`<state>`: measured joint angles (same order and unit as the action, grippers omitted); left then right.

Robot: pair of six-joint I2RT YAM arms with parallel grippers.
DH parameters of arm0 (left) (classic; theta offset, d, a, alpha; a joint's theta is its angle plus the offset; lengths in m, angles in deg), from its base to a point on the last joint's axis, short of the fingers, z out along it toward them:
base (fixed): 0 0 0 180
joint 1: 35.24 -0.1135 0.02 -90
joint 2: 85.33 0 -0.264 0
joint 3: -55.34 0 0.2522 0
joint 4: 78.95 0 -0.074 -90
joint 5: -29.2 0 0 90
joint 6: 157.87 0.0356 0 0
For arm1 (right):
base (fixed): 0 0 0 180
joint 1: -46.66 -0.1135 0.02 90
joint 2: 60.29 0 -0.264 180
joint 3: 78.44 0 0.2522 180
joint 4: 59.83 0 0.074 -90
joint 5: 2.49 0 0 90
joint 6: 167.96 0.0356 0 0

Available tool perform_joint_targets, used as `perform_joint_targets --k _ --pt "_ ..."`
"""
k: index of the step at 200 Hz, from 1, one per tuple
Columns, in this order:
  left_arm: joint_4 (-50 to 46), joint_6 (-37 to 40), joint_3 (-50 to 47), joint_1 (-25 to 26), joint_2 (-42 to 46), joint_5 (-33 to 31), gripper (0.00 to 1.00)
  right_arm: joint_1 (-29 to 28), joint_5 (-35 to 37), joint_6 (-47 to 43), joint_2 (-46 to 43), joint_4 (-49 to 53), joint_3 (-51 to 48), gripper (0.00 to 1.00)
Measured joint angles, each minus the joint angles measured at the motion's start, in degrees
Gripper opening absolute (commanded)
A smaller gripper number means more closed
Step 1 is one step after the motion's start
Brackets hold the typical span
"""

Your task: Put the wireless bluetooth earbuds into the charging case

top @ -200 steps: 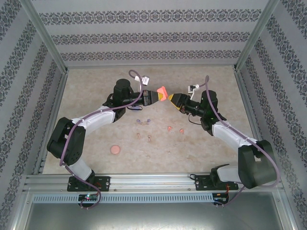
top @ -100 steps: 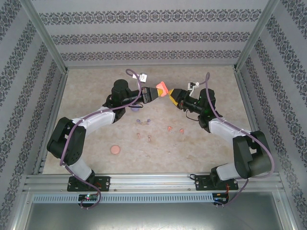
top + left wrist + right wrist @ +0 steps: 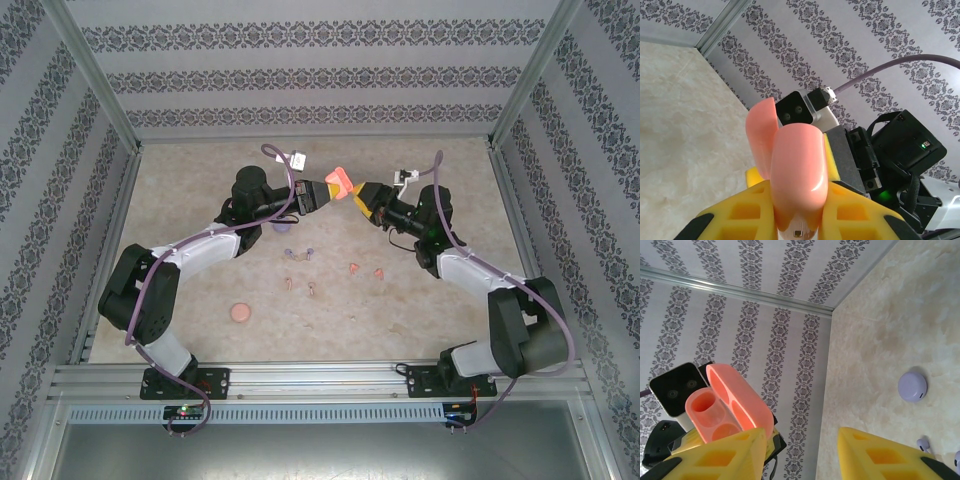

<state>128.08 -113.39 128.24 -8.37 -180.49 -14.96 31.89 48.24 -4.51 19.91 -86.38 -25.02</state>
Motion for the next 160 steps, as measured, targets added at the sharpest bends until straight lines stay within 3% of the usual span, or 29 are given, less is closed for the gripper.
perform_joint_targets --k 160 --pt "-0.5 0.0 -0.17 0.24 -0.17 0.22 0.0 -0.7 0.85 1.97 0.44 -3.39 -0.02 0.41"
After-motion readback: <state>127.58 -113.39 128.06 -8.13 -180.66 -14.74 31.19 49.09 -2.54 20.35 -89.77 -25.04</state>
